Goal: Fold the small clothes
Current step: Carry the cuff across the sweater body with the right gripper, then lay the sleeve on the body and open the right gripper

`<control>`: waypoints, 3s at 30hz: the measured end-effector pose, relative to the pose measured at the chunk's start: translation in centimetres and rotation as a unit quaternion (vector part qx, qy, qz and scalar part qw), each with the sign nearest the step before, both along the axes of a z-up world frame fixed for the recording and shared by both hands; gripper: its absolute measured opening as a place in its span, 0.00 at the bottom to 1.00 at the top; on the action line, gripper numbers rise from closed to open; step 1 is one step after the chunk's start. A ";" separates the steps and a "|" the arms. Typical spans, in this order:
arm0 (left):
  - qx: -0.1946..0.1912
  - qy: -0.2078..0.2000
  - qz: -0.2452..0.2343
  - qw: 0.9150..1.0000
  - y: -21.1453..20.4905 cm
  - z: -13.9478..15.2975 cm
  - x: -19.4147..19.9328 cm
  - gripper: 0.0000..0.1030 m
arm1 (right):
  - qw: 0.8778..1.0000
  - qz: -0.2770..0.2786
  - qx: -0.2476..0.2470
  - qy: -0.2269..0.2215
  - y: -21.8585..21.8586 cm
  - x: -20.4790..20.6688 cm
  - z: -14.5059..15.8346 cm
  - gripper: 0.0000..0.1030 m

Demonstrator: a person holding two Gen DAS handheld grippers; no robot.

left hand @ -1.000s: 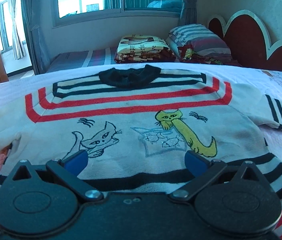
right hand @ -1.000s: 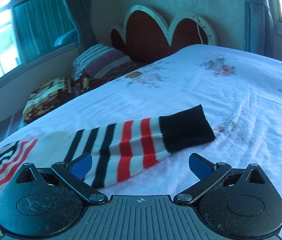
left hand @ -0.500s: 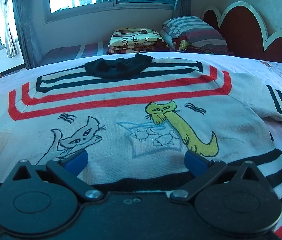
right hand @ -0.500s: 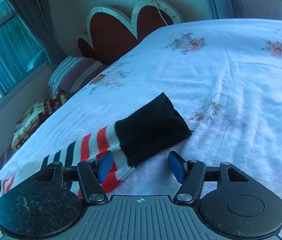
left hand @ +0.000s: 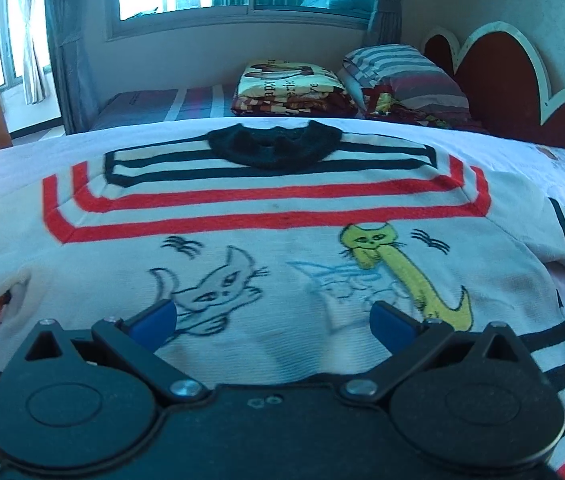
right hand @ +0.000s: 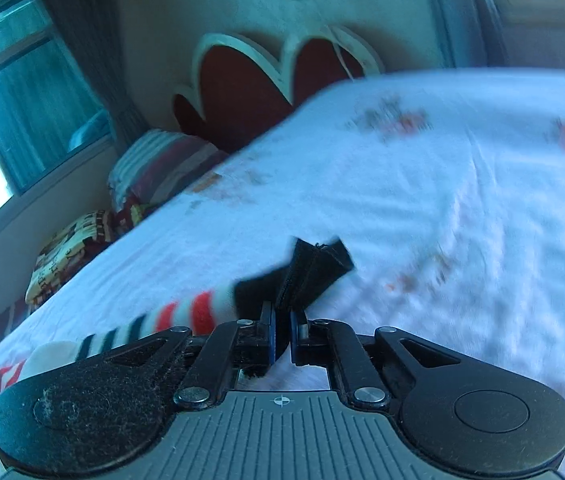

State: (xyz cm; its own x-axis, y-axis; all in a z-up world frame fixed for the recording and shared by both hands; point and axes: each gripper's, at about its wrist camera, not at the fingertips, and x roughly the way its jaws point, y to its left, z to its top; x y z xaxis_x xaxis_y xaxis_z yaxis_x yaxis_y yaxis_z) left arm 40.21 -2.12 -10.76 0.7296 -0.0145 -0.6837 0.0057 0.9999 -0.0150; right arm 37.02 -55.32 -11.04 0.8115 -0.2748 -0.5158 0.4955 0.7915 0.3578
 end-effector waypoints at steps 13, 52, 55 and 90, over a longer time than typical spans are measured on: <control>-0.038 0.006 0.026 0.999 8.7 1.8 -2.0 0.99 | 0.975 0.214 -0.052 -0.023 20.0 3.9 4.9 0.06; -0.282 0.077 -0.067 0.954 4.2 -2.8 9.2 0.35 | 0.986 0.137 0.088 -0.021 23.0 -0.4 1.0 0.40; -0.265 0.074 -0.063 0.959 3.6 -2.8 9.5 0.20 | 0.982 0.098 0.158 -0.026 19.6 -1.0 0.0 0.40; -0.179 0.004 -0.053 0.982 10.5 0.5 8.1 0.05 | 0.903 0.140 0.404 -0.044 17.7 3.1 -2.1 0.40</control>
State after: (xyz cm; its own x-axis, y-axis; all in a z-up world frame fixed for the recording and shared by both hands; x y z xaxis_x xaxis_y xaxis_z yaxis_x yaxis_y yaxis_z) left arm 48.27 8.36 -10.25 0.7063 -0.3300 -0.6263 0.1080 0.9246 -0.3653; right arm 40.09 -37.61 -13.10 0.8383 0.3849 -0.3861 0.2581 0.3436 0.9030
